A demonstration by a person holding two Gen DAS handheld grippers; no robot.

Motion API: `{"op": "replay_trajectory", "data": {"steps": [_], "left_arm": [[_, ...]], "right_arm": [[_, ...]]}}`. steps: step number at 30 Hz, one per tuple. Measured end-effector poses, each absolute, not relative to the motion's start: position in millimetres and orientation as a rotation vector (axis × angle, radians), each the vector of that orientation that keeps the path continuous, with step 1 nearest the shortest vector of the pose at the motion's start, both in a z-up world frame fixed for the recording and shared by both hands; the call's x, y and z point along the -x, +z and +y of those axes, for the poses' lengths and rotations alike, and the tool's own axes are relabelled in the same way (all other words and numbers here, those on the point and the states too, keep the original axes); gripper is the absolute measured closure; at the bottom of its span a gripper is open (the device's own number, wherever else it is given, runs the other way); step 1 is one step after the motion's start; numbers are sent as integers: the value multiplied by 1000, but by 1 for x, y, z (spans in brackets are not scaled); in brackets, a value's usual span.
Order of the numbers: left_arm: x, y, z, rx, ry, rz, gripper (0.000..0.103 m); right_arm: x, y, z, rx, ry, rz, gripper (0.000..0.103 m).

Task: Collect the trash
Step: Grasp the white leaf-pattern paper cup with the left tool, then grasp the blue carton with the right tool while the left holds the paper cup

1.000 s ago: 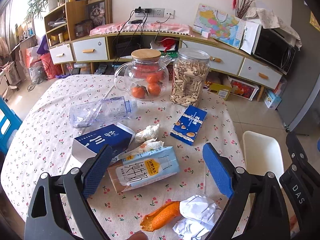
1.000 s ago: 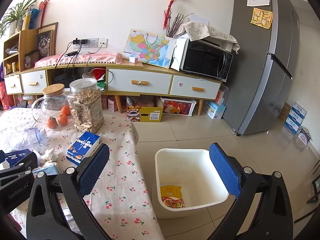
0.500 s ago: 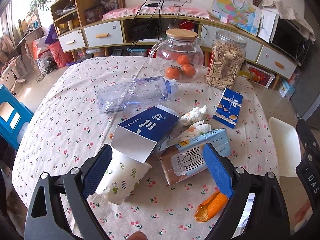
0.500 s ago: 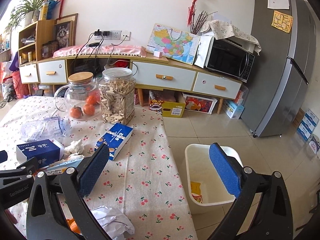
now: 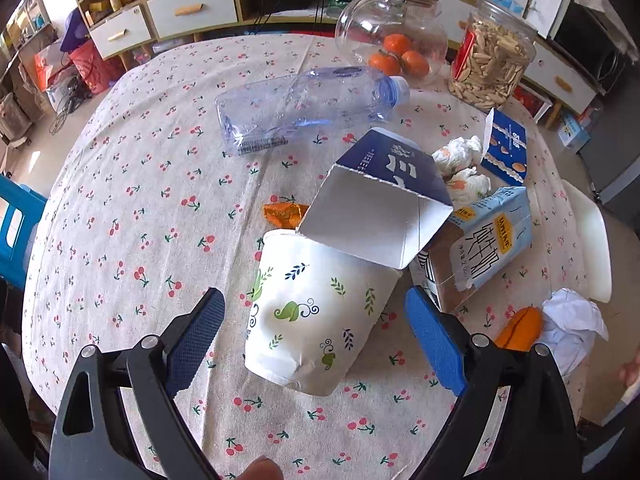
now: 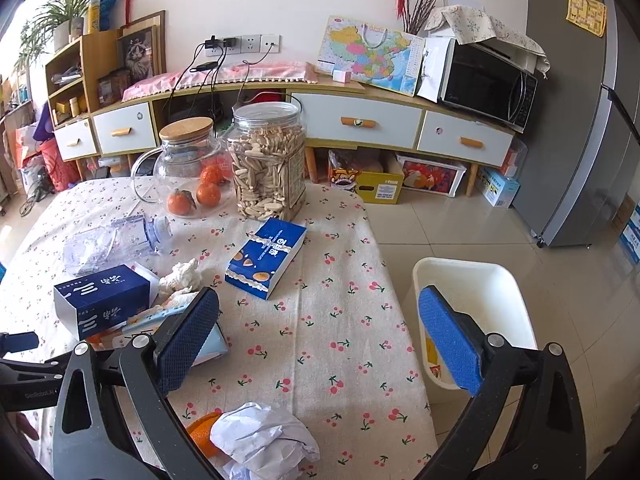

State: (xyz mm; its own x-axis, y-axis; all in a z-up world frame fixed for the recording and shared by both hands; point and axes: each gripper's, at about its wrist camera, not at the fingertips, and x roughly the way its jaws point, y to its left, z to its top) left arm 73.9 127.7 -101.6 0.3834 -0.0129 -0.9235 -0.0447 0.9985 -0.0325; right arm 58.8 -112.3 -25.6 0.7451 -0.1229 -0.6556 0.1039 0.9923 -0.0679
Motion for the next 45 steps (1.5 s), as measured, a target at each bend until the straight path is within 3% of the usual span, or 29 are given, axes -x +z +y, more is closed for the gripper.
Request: {"op": "replay_trajectory", "data": {"steps": [8, 9, 10, 13, 20, 27, 35, 45], "left_arm": [[-73, -125, 134, 65, -4, 1224, 15], [-72, -125, 134, 62, 0, 1224, 18], [-71, -126, 134, 68, -8, 1228, 29], [-67, -122, 132, 75, -18, 1222, 34], [-46, -79, 143, 74, 6, 1109, 36], [-39, -22, 171, 165, 56, 956, 36], [-38, 5, 182, 206, 80, 883, 35], [-33, 21, 200, 247, 120, 826, 35]], "right_arm": [[-66, -37, -104, 16, -102, 772, 7], [-67, -38, -104, 16, -99, 778, 7], [-68, -39, -103, 16, -96, 785, 7], [-71, -41, -103, 14, -79, 800, 7], [-72, -40, -99, 29, 7, 800, 7], [-52, -41, -47, 225, 232, 716, 7], [-51, -50, 4, 107, 352, 869, 7], [-132, -58, 41, -168, 197, 1177, 7]]}}
